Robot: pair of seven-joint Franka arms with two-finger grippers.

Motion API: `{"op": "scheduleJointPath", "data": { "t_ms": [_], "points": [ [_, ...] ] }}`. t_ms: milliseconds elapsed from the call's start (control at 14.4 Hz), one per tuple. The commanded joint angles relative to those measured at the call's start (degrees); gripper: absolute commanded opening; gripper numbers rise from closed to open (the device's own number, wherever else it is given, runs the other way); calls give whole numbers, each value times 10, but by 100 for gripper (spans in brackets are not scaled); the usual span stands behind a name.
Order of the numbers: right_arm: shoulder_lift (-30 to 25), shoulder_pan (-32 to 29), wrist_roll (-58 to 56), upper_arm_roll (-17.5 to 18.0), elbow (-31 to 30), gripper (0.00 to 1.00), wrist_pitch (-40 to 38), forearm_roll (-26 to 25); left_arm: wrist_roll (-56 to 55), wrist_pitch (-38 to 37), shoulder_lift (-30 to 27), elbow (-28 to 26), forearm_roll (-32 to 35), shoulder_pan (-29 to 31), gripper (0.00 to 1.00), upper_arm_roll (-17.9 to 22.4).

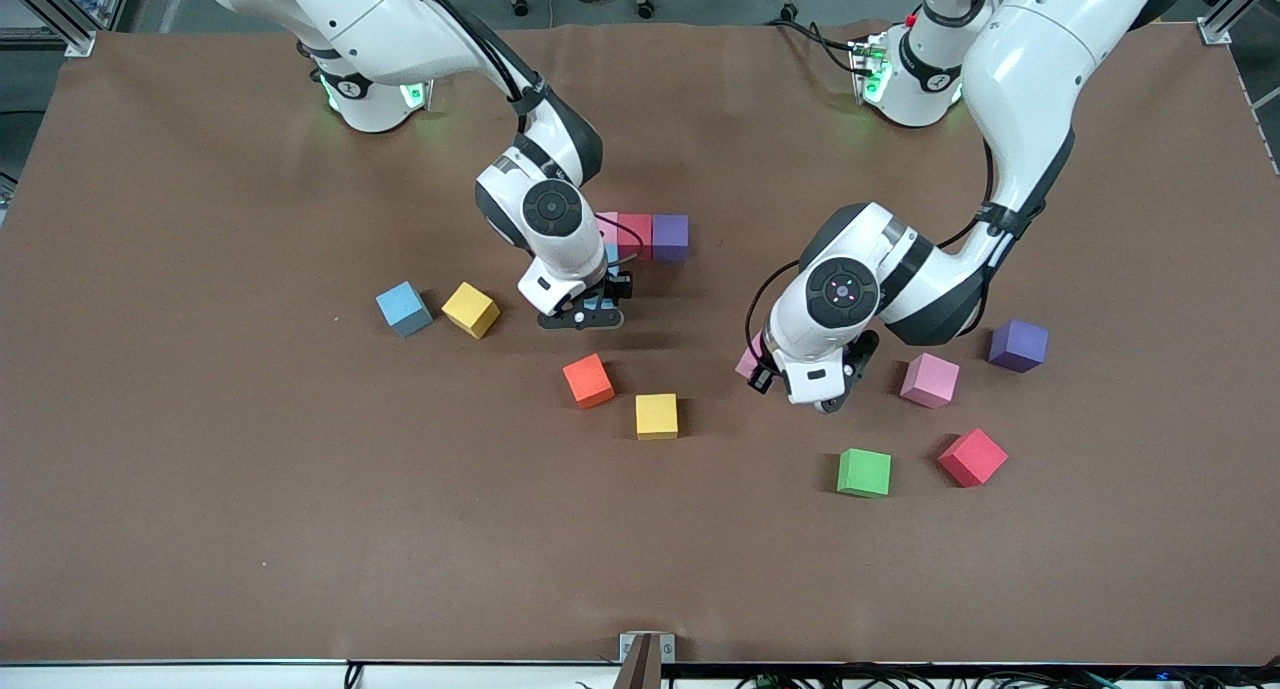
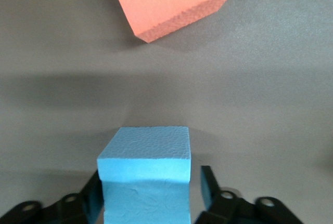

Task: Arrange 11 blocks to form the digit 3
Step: 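Place the blue cube below the light blue cube and open the right gripper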

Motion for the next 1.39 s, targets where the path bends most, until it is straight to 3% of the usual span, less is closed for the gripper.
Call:
{"op": "scheduleJointPath", "data": {
  "t_ms": [0, 762, 1316],
  "points": [
    [-2, 1, 11, -1, -3, 100, -1, -6, -28, 3, 12, 9, -7, -11, 12, 0],
    [-1, 6, 16, -1, 4, 100, 16, -3, -226, 16, 21, 7, -5, -42, 13, 0],
    [-8, -2, 13, -1, 17, 100, 7, -2, -262, 19, 29, 6, -5, -48, 13, 0]
  ]
}}
